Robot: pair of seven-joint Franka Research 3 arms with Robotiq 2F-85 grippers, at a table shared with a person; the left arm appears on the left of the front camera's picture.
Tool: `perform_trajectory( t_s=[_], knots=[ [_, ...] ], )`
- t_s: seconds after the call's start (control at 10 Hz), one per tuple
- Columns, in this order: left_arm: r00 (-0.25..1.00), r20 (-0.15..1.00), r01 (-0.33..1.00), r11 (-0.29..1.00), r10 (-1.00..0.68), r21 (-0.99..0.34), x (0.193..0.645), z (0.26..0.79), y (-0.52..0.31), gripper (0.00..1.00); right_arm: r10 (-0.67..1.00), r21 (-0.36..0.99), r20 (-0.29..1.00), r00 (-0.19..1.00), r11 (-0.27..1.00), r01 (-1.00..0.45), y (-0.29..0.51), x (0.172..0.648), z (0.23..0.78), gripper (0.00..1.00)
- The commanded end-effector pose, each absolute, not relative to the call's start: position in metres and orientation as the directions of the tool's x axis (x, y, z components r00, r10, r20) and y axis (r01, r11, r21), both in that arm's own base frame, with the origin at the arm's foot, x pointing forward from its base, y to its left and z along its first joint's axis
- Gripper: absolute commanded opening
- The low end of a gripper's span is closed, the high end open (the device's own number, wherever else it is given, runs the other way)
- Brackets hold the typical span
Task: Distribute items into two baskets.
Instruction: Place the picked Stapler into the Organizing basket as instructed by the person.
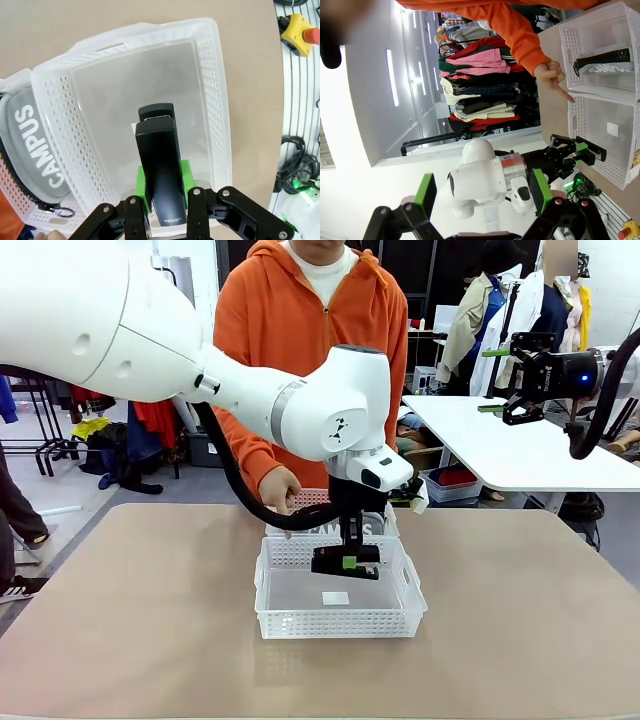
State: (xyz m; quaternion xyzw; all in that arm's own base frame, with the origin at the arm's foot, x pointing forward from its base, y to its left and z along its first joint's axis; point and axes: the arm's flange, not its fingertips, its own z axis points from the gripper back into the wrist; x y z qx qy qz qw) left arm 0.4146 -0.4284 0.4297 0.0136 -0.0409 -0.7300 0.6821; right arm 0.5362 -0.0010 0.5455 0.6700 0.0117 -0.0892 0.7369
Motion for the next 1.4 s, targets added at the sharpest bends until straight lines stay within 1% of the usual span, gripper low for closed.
perform_trajectory(
  t_s=[0.0, 0.2, 0.3, 0.4, 0.5, 0.7, 0.8, 0.9, 1.3],
  knots=[
    [-0.07, 0.04, 0.993, -0.066, -0.997, 0.102, 0.411, 0.442, -0.425, 0.0, -0.114, 0.987, -0.127, 0.985, 0.087, 0.137, -0.001, 0.536, 0.549, 1.0],
    [-0.071, 0.041, 0.994, -0.067, -0.997, 0.086, 0.414, 0.434, -0.429, 0.0, -0.114, 0.987, -0.127, 0.985, 0.087, 0.137, -0.001, 0.536, 0.549, 1.0],
    [-0.04, 0.097, 0.998, -0.035, -0.994, 0.058, 0.426, 0.427, -0.427, 0.0, -0.114, 0.987, -0.127, 0.985, 0.087, 0.137, -0.001, 0.536, 0.549, 1.0],
    [-0.065, 0.106, 0.997, -0.061, -0.992, 0.045, 0.439, 0.417, -0.427, 0.0, -0.114, 0.987, -0.127, 0.985, 0.087, 0.137, -0.001, 0.536, 0.549, 1.0],
    [-0.053, 0.127, 0.998, -0.05, -0.991, 0.028, 0.448, 0.407, -0.432, 0.0, -0.114, 0.987, -0.127, 0.985, 0.087, 0.137, -0.001, 0.536, 0.549, 1.0],
    [-0.041, 0.143, 0.999, -0.035, -0.989, 0.04, 0.46, 0.389, -0.433, 0.0, -0.114, 0.987, -0.127, 0.985, 0.087, 0.137, -0.001, 0.536, 0.549, 1.0],
    [-0.033, 0.136, 0.998, -0.026, -0.99, 0.053, 0.465, 0.38, -0.43, 0.0, -0.114, 0.987, -0.127, 0.985, 0.087, 0.137, -0.001, 0.536, 0.549, 1.0],
    [-0.013, 0.125, 0.999, -0.008, -0.992, 0.038, 0.47, 0.369, -0.429, 0.0, -0.114, 0.987, -0.127, 0.985, 0.087, 0.137, -0.001, 0.536, 0.549, 1.0],
    [0.016, 0.106, 1.0, 0.018, -0.994, 0.014, 0.466, 0.35, -0.422, 0.0, -0.114, 0.987, -0.127, 0.985, 0.087, 0.137, -0.001, 0.536, 0.549, 1.0]
  ],
)
